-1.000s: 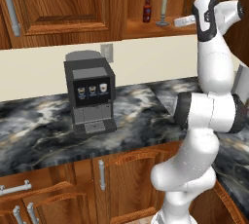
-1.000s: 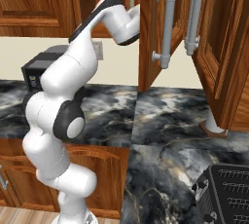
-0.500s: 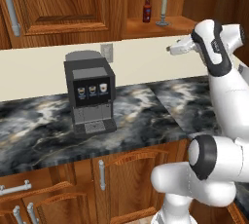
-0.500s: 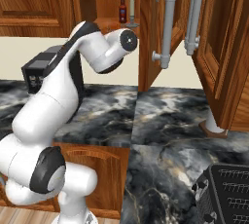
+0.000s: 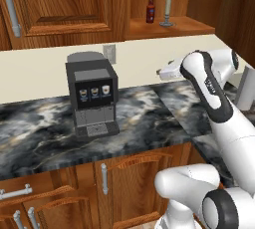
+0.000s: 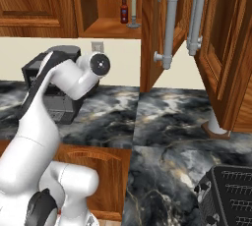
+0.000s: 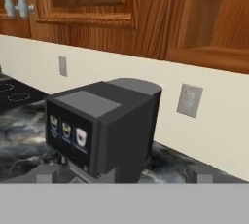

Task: Pick the candle and candle from the dining table and place them in the open cabinet. Close the cabinet after placing the objects.

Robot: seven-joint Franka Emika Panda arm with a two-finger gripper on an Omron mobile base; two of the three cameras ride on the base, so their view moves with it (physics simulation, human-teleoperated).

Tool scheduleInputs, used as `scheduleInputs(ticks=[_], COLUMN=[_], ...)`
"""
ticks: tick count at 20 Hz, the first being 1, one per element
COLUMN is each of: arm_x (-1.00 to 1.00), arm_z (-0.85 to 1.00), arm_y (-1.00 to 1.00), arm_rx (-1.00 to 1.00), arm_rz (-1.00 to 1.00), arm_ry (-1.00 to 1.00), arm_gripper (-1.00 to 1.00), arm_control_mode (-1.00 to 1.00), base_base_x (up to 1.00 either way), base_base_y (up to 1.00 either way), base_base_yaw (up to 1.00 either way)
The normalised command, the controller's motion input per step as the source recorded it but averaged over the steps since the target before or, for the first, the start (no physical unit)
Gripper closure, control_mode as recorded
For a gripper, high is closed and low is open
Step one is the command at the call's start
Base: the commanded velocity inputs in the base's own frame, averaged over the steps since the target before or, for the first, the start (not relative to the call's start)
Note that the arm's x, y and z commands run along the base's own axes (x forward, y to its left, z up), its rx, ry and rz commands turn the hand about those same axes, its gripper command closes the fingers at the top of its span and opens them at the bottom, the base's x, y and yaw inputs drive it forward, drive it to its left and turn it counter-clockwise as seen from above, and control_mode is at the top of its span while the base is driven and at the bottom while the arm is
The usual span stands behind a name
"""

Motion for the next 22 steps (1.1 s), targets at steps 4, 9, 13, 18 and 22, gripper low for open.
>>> scheduleInputs(ticks=[4,9,13,18,22], arm_x=[0.00,0.00,0.02,0.00,0.00], arm_z=[-0.57,-0.61,-0.59,-0.61,-0.56], arm_y=[0.17,0.00,0.00,0.00,0.00], arm_rx=[0.00,0.00,0.00,0.00,0.00], arm_rz=[0.00,-0.02,-0.07,-0.12,-0.14], arm_ry=[0.18,0.25,0.32,0.34,0.27], arm_gripper=[-1.00,-1.00,-1.00,-1.00,-1.00], arm_control_mode=[-1.00,-1.00,-1.00,-1.00,-1.00], base_base_x=[0.00,0.00,0.00,0.00,0.00], base_base_y=[0.00,0.00,0.00,0.00,0.00], base_base_yaw=[0.00,0.00,0.00,0.00,0.00])
